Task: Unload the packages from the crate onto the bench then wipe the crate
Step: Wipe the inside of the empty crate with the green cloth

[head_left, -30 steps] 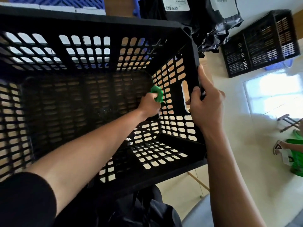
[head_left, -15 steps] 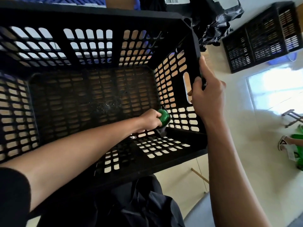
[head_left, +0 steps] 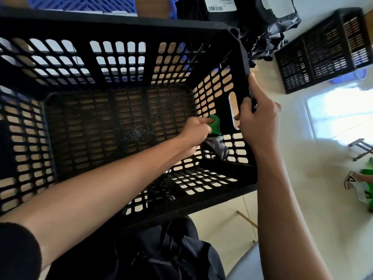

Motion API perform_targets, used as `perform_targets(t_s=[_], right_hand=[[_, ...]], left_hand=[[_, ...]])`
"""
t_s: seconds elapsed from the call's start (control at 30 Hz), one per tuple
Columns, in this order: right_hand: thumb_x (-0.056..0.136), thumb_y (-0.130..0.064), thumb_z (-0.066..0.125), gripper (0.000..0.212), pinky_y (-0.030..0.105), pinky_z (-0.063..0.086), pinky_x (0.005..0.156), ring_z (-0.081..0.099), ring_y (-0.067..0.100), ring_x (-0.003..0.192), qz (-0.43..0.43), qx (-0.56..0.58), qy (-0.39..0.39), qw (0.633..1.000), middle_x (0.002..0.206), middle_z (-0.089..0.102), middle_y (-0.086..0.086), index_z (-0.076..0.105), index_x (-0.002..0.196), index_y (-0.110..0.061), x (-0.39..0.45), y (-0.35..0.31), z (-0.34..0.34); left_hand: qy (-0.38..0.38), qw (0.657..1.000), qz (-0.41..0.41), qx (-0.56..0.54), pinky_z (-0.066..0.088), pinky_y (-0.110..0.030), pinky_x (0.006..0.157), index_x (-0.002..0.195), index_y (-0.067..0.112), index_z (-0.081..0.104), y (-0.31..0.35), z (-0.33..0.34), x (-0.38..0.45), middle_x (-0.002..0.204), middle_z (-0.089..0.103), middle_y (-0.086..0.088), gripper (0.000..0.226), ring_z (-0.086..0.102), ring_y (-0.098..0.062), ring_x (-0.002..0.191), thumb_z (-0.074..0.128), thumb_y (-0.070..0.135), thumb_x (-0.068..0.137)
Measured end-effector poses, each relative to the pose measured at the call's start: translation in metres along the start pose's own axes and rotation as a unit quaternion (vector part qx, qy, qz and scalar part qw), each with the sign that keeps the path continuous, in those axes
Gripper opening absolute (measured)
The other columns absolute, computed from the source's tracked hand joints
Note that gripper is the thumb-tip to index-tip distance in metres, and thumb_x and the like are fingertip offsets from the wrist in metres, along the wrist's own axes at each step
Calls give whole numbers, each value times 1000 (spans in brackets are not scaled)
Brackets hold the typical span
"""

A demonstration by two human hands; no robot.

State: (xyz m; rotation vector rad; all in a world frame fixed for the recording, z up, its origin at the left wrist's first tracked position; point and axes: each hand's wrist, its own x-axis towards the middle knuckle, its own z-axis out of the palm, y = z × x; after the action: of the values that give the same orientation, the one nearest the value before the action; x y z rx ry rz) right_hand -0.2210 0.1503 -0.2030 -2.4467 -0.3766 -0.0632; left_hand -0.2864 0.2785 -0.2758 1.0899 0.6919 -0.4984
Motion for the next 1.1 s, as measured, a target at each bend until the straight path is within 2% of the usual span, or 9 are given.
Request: perform_targets(t_s=[0.2, 0.43, 0.53, 0.6, 0.67, 0.8, 0.9, 1.0, 1.1], right_hand=[[94, -20, 48, 56, 3, 38, 57, 58, -7, 59, 16, -11, 20, 1000, 87, 68, -18, 49, 149, -30, -1, 0, -1], [94, -22, 48, 58, 32, 54, 59, 63, 9, 58, 37, -11, 10, 999, 73, 67, -22, 44, 150, -38, -2, -2, -2], [93, -20, 48, 59, 28, 53, 60, 60, 5, 57, 36, -11, 16, 999, 71, 65, -23, 45, 149, -38, -1, 0, -1], [93, -20, 48, 59, 27, 52, 58, 58, 5, 56, 34, -9, 19, 999, 72, 66, -23, 45, 149, -39, -1, 0, 0], [93, -20, 48, 59, 30, 52, 58, 59, 8, 56, 33, -3, 19, 999, 72, 66, -18, 46, 149, -39, -1, 0, 0], [92, -17, 48, 59, 16, 41, 52, 55, 5, 53, 21, -4, 17, 1000, 69, 62, -25, 50, 149, -31, 1, 1, 0], [92, -14, 49, 56, 5, 38, 57, 57, -6, 59, 8, -5, 19, 1000, 90, 70, -20, 52, 148, -24, 0, -1, -1], [93, -16, 49, 55, 1, 38, 59, 58, -13, 65, 8, -9, 22, 1000, 104, 72, -13, 53, 148, -23, -1, -4, -2], [94, -17, 49, 55, 1, 38, 60, 58, -13, 66, 12, -5, 25, 1000, 104, 71, -17, 53, 147, -25, -3, -6, -2]], left_hand=[[-21, 998, 63, 12, 51, -22, 97, 143, 12, 57, 3, -5, -20, 120, 63, 5, 62, 60, -10, 111, 49, -13, 87], [26, 960, 272, 64, 61, -33, 85, 150, 21, 50, 24, -2, -24, 125, 65, 5, 75, 70, -13, 97, 59, -11, 82], [-4, 933, 321, 164, 39, -36, 118, 158, 17, 33, 20, 9, -21, 161, 38, -7, 84, 41, -12, 143, 57, -15, 84], [-1, 922, 332, 201, 21, -33, 126, 160, 16, 27, 15, 15, -16, 168, 21, -7, 80, 18, -9, 151, 56, -12, 90], [14, 920, 339, 197, 17, -27, 126, 158, 14, 30, 11, 19, -12, 168, 18, -8, 70, 15, -8, 151, 53, -8, 96], [42, 918, 331, 214, 30, -10, 113, 153, 13, 43, -1, 18, -6, 161, 35, -8, 67, 47, -17, 136, 46, -15, 92], [-8, 914, 313, 259, 40, -29, 116, 145, 6, 52, -32, 18, -21, 152, 48, -7, 60, 52, -19, 135, 47, -18, 90], [-85, 895, 316, 305, 22, -21, 122, 148, 6, 46, -55, 11, -32, 157, 39, -1, 65, 34, -10, 145, 44, -18, 88], [-95, 895, 325, 289, 21, -22, 122, 151, 6, 43, -45, -1, -27, 158, 36, -1, 66, 27, -3, 145, 45, -19, 89]])
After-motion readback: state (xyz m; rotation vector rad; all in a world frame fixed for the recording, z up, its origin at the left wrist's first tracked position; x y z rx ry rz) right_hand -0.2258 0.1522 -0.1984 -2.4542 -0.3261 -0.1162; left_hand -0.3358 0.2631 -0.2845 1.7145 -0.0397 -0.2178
